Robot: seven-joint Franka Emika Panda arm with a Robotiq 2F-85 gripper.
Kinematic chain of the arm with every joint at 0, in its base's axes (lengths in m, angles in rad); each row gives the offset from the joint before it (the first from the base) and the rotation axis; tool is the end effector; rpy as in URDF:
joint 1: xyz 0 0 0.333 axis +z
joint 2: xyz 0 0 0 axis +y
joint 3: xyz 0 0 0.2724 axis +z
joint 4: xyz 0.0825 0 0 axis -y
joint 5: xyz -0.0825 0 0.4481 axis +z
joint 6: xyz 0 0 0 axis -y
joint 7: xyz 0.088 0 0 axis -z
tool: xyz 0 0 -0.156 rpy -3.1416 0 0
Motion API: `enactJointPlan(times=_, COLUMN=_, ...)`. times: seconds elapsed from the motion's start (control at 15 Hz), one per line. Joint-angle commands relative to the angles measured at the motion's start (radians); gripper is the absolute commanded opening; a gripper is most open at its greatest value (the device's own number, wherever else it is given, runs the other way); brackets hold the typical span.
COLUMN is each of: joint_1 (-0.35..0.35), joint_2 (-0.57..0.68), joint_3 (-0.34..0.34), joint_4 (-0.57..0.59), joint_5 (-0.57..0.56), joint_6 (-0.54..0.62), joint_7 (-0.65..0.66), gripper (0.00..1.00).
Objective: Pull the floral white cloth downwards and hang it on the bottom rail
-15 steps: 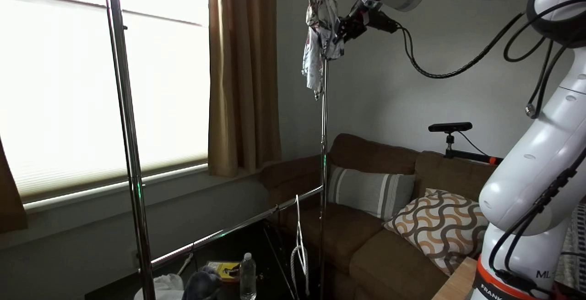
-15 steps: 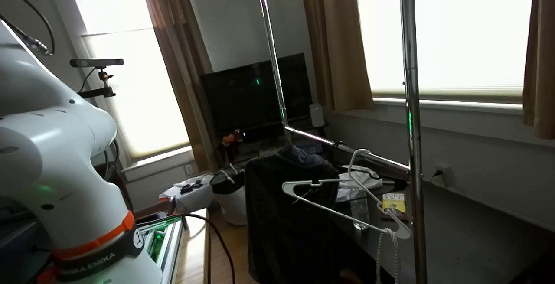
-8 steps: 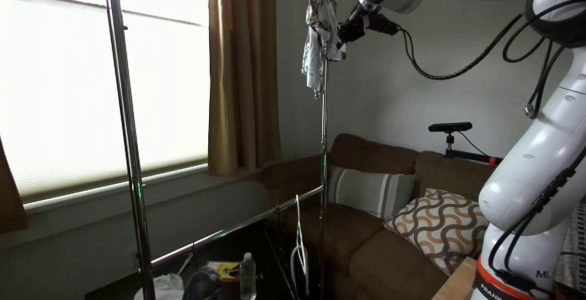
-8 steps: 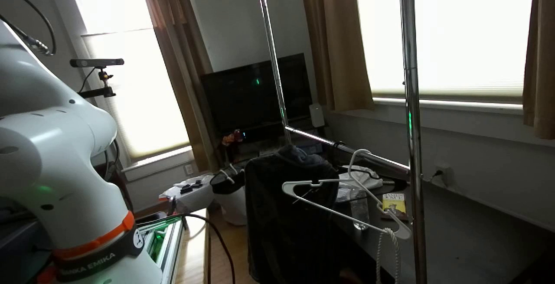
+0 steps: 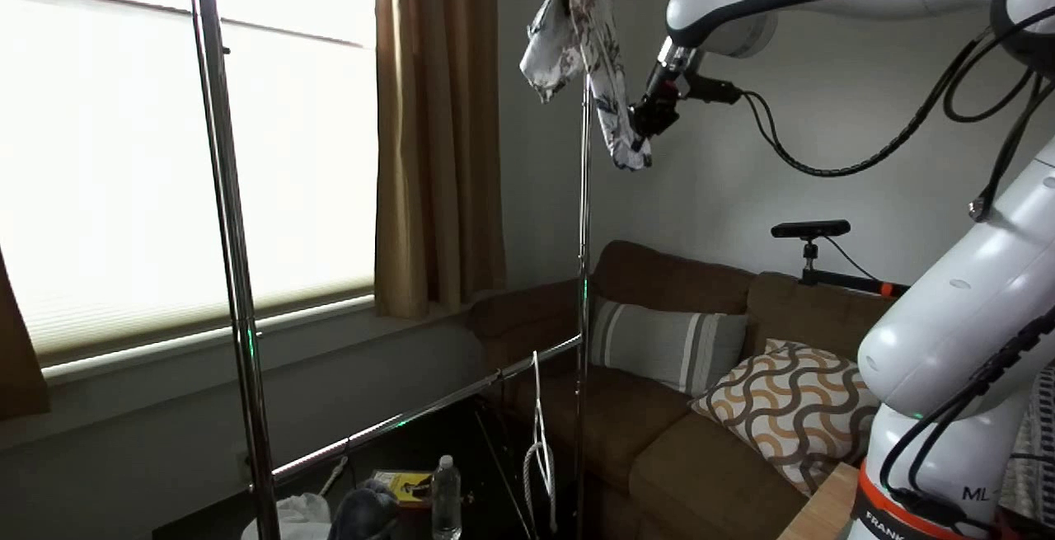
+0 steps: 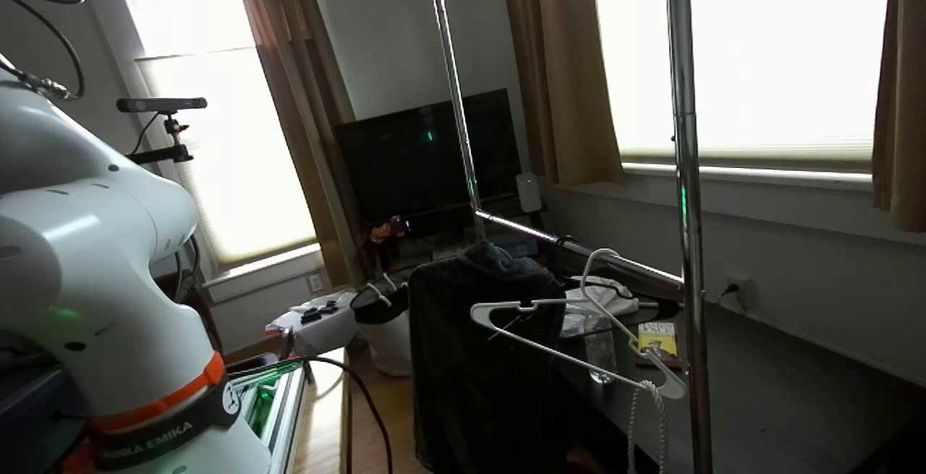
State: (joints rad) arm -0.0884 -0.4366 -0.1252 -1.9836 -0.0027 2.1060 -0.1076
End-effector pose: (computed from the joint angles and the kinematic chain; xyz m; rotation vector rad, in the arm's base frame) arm 0.5492 -0.1282 0.6202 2.9806 -0.1622 0.8532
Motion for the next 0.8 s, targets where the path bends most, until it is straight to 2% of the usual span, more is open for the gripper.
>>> enactJointPlan(times=0.0, joint_1=0.002, joint_2=-0.092, joint_3=0.028, joint_4=-0.191, joint_5=-0.031, joint_6=-0.106, joint_7=0.004, gripper=0.01)
enactJointPlan(times=0.27, joint_1=-0.018, joint_2=-0.152, joint_3=0.035, joint_4=-0.339, joint_5=-0.080, joint_6=-0.264, joint_7=0.010, gripper=0.01)
enactJointPlan(times=0.53, joint_1=-0.039, joint_2=-0.212, joint_3=0.026, joint_4=-0.439, joint_5=-0.128, joint_6=-0.371, joint_7=0.022, gripper=0.01)
enactJointPlan(times=0.73, joint_1=-0.047, joint_2=-0.313, joint_3=-0.011, joint_4=-0.398, joint_5=-0.063, joint_6=-0.369, joint_7=0.031, gripper=0.01)
